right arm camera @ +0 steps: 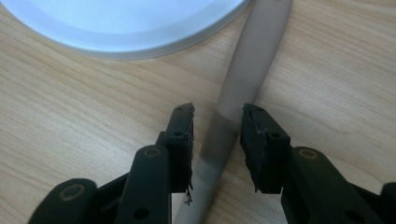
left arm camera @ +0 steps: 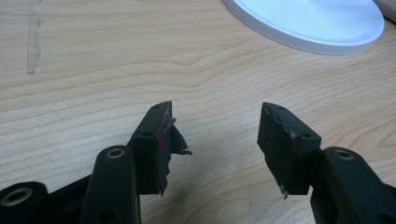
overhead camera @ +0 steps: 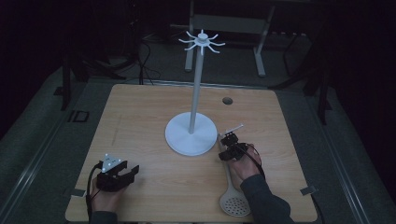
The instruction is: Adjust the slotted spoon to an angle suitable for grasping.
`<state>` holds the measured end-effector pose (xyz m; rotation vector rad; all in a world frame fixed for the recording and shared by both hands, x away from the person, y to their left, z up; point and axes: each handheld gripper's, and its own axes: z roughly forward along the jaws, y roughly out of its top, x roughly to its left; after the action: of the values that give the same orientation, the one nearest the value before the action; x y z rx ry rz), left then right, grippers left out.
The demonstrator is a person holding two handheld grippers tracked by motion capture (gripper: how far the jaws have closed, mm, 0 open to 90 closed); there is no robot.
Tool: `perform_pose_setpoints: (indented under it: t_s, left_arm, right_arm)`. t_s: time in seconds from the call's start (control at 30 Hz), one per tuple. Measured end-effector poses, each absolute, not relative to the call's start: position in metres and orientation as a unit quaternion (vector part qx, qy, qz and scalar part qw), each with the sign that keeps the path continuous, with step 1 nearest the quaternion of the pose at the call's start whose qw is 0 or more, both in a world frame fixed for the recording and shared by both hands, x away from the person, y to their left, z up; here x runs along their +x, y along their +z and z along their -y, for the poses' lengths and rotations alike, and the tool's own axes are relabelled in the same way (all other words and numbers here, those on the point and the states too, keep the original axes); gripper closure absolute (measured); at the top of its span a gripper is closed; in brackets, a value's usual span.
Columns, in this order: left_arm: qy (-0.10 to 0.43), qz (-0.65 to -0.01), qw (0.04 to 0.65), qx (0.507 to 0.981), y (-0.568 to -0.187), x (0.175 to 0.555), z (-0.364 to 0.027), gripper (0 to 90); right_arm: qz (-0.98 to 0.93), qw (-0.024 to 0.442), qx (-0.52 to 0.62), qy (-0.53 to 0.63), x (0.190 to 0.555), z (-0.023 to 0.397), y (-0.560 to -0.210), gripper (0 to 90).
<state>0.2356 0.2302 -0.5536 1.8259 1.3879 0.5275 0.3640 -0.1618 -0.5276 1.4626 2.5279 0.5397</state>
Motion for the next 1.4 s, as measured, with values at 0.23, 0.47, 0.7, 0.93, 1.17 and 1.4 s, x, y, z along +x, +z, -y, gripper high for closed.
perform_pose_setpoints:
  t_s: [0.23, 0.47, 0.7, 0.93, 1.17, 1.4]
  left_arm:
    - [0.207, -0.545, 0.384, 0.716, -0.554, 0.236, -0.230, 45.9]
    - [0.207, -0.545, 0.384, 0.716, -0.554, 0.236, -0.230, 45.9]
    - [0.207, -0.544, 0.383, 0.717, -0.554, 0.235, -0.230, 45.9]
    - [0.207, -0.543, 0.383, 0.718, -0.554, 0.235, -0.230, 45.9]
    - [0.206, -0.544, 0.382, 0.718, -0.554, 0.236, -0.230, 45.9]
    - [0.206, -0.544, 0.380, 0.719, -0.554, 0.236, -0.229, 45.9]
  right_arm:
    - [-0.844, 0.082, 0.504, 0.161, 0.365, 0.161, -0.532, 64.3]
    - [-0.844, 0.077, 0.511, 0.141, 0.366, 0.159, -0.538, 65.1]
    - [-0.847, 0.080, 0.512, 0.118, 0.369, 0.153, -0.537, 65.3]
    - [-0.840, 0.080, 0.525, 0.112, 0.371, 0.149, -0.537, 67.3]
    - [-0.827, 0.086, 0.541, 0.124, 0.367, 0.152, -0.537, 69.5]
    - [-0.818, 0.074, 0.547, 0.162, 0.363, 0.158, -0.529, 73.1]
